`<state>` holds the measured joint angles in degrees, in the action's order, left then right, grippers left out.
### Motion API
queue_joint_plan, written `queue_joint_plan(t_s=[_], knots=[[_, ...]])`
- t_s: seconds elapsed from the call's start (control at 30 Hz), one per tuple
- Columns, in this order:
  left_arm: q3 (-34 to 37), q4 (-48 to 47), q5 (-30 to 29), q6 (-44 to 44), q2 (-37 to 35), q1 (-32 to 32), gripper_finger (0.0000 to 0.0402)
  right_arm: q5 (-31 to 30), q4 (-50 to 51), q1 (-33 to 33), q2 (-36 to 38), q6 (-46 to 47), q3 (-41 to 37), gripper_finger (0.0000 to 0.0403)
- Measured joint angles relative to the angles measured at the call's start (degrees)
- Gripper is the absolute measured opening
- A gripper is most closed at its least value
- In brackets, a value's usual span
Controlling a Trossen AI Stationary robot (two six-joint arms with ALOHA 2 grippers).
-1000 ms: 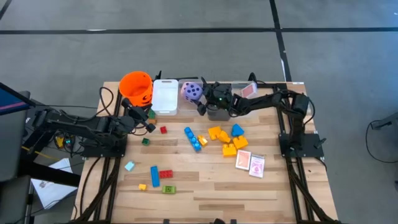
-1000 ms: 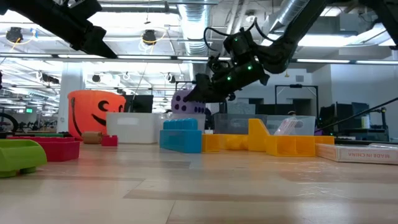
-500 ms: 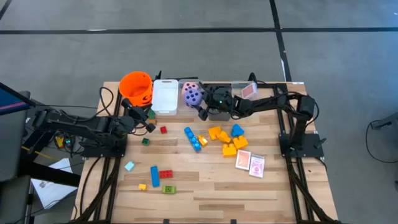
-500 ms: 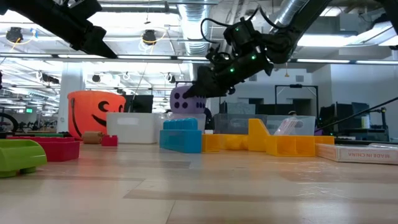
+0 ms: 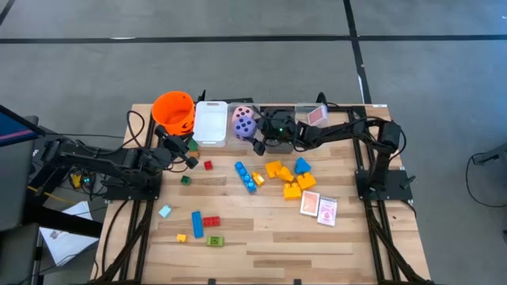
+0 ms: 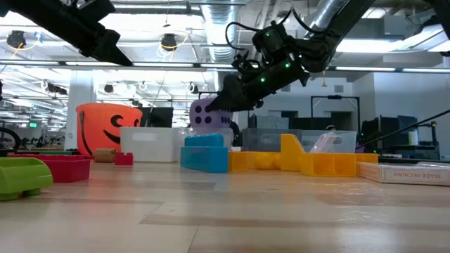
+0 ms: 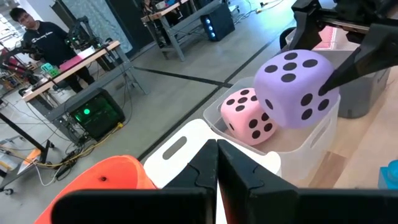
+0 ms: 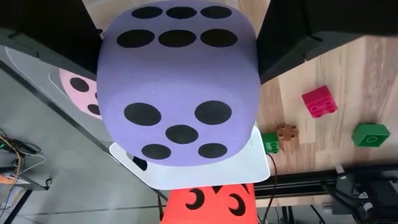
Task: Pick & Place Toys
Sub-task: Put the purple die into the left transparent bin
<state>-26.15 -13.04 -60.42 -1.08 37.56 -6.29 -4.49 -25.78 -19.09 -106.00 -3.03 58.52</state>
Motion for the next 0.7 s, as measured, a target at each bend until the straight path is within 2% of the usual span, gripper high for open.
queue_joint_plan(t_s=[0.7], knots=[[0.0,0.02,0.22,0.04,0.0,0.01,0.0,0.02,0.82,0.05,-0.13,-1.53,0.07,0.0392]])
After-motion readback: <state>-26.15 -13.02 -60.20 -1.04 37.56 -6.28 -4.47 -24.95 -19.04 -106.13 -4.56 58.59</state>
